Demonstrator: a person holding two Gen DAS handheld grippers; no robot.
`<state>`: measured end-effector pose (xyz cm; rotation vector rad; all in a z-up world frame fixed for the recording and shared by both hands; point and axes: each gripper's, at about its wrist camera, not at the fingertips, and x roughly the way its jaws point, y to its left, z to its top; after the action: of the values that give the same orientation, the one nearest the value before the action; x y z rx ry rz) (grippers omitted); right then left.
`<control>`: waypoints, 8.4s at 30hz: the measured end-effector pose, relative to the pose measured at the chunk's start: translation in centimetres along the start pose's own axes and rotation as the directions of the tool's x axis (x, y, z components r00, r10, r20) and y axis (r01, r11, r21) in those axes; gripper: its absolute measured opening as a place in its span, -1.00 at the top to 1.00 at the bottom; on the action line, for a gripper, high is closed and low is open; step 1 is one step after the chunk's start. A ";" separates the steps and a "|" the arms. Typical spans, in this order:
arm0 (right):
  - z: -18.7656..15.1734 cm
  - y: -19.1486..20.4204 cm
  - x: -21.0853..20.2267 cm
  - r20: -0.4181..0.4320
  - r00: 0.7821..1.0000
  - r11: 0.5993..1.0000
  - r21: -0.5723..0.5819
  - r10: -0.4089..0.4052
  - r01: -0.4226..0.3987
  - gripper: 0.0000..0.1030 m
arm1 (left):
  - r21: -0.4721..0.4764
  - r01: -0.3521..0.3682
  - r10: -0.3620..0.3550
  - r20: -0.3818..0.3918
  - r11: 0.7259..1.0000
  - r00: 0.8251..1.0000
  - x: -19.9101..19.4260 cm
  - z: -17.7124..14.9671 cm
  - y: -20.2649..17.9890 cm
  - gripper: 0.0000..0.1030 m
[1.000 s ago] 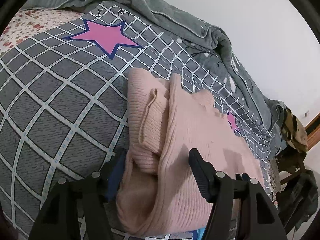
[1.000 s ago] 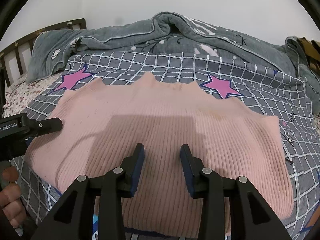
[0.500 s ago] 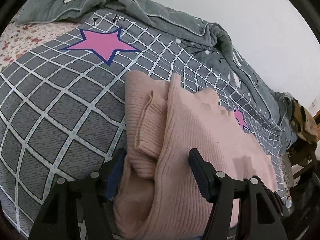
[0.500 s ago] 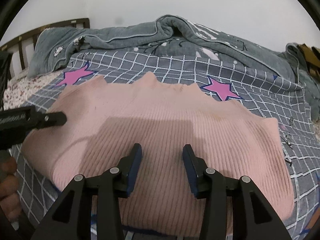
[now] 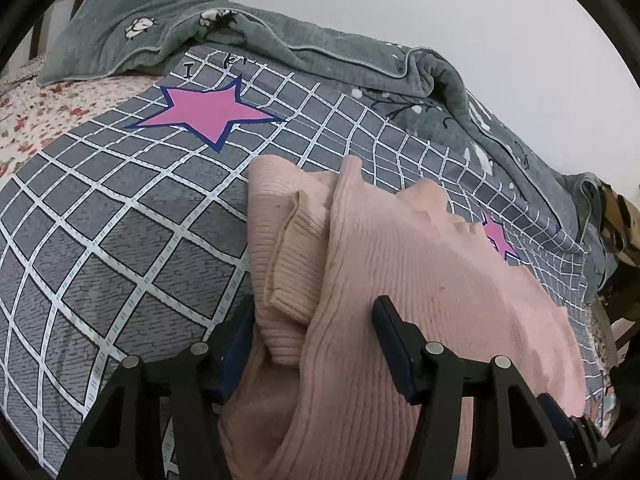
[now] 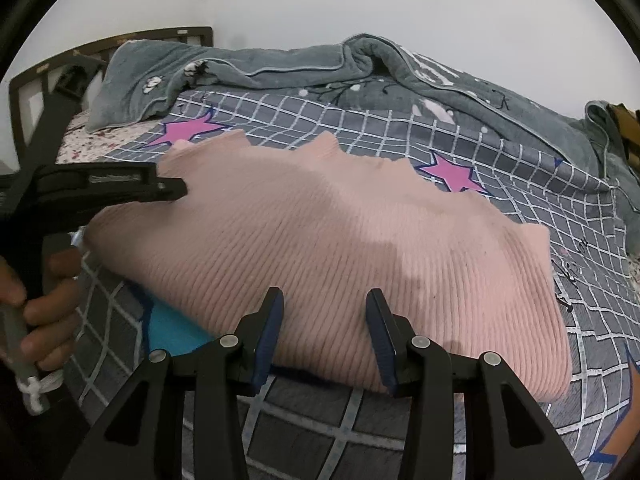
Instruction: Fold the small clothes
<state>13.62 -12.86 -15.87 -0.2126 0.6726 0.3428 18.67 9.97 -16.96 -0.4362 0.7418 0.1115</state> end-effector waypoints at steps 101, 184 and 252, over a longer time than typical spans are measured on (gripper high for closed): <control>3.2 -19.9 2.2 0.020 0.994 0.916 0.388 0.104 -0.103 0.36 | 0.321 0.273 -0.268 -0.060 0.907 0.961 0.5 1.9 -14.7 -0.29; 5.7 -8.6 6.9 0.028 0.965 0.905 0.343 0.260 -0.254 0.20 | 0.200 0.117 -0.108 -0.056 0.973 0.993 1.2 4.3 -5.9 0.15; 0.7 -6.0 -0.8 0.097 0.973 0.954 0.197 0.211 -0.227 0.19 | 0.217 0.124 -0.125 -0.008 0.968 0.992 -3.3 0.6 -4.5 -0.27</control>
<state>15.71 -18.34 -14.37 0.0748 0.6538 0.4883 17.74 6.36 -12.81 -0.2729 0.7101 -0.0855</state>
